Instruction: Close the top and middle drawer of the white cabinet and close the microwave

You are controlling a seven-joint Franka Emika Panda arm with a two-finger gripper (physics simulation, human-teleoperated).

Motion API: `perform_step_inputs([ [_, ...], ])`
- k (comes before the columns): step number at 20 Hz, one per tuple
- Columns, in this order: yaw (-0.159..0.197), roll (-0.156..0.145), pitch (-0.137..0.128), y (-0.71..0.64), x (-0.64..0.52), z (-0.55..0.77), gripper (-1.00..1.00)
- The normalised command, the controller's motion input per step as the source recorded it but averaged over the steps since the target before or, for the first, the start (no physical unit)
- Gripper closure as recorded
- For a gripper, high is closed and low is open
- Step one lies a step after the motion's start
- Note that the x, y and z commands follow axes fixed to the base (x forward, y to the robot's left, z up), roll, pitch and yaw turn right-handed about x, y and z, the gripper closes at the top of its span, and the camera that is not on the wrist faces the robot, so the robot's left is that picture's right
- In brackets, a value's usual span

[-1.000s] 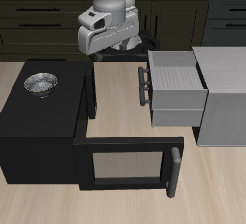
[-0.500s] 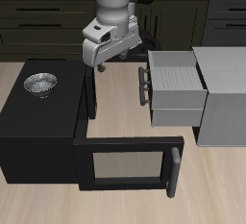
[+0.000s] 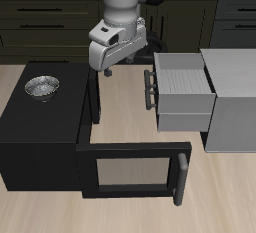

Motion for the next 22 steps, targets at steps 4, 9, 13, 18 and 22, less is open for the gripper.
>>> perform_step_inputs([
  [4, 0.006, -0.012, 0.009, -0.04, 0.15, -0.04, -1.0],
  [9, 0.05, -0.003, 0.012, 0.12, 0.2, -0.16, -1.0],
  [13, 0.042, 0.017, 0.03, 0.21, 0.13, -0.22, -1.0],
  [18, 0.06, 0.018, 0.036, 0.14, 0.03, -0.25, -1.0],
  [22, 0.085, 0.015, 0.029, 0.06, -0.14, -0.3, -1.0],
])
